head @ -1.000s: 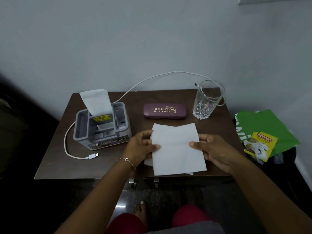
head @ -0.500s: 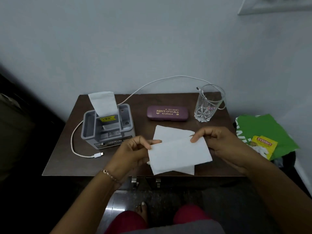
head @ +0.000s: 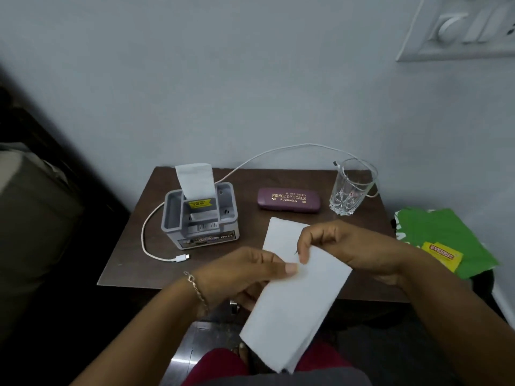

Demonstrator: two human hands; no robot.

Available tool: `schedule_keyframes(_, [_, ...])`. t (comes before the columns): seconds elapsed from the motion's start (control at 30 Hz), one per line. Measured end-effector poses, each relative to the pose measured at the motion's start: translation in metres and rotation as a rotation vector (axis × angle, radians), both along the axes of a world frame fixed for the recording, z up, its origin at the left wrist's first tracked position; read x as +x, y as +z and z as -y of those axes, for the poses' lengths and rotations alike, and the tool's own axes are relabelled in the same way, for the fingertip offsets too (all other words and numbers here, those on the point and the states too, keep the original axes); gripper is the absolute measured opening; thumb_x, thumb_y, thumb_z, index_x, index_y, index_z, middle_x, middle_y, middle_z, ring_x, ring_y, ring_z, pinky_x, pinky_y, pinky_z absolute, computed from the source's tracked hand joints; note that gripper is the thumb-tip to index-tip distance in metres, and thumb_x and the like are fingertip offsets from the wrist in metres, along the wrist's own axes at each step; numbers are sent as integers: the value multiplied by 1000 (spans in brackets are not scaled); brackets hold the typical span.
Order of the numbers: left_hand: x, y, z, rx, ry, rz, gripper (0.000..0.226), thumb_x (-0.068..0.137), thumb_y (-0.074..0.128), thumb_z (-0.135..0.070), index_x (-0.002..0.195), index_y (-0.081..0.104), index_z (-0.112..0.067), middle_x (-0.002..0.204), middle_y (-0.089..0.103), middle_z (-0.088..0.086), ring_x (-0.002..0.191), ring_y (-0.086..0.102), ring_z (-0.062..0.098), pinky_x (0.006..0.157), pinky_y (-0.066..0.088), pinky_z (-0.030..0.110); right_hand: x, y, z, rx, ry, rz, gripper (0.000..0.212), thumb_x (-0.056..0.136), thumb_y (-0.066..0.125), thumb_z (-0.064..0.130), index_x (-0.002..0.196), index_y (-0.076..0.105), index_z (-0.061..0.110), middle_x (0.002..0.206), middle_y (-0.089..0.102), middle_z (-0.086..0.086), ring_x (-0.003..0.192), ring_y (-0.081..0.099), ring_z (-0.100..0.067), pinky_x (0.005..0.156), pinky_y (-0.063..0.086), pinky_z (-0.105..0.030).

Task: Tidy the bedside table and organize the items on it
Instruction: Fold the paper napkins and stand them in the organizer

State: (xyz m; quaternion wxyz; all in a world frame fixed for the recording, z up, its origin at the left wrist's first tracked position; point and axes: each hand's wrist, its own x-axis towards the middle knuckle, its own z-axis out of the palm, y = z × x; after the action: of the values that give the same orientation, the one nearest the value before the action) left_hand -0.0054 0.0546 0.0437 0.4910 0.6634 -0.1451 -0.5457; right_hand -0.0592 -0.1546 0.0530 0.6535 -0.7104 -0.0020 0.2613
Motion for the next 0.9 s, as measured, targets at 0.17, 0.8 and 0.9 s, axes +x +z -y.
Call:
schedule_keyframes(0.17, [-22,-11,-6,14,94,-128,38,65,74,-49,85,71,-17,87,72,7,77,66,20,73,50,30,5,-11,-7,-10,47,-62,27,87,50,4,106,64,18,104,65,-6,96,53,-28,83,37,-48])
schedule_keyframes(0.8, [-14,-6,-50,-327,913,365,17,68,66,-26,80,73,-18,84,76,2,77,69,14,62,56,24,-4,-37,-133,-30,-260,-30,45,66,78,35,106,67,19,97,74,-2,91,70,-18,88,54,-47])
schedule_keyframes(0.9, [17,7,-59,-399,906,514,9,74,65,-13,80,71,-11,73,74,-7,68,66,3,56,51,16,30,-30,-141,-134,-291,122,44,64,76,37,102,69,16,93,74,-4,88,70,-19,85,54,-47])
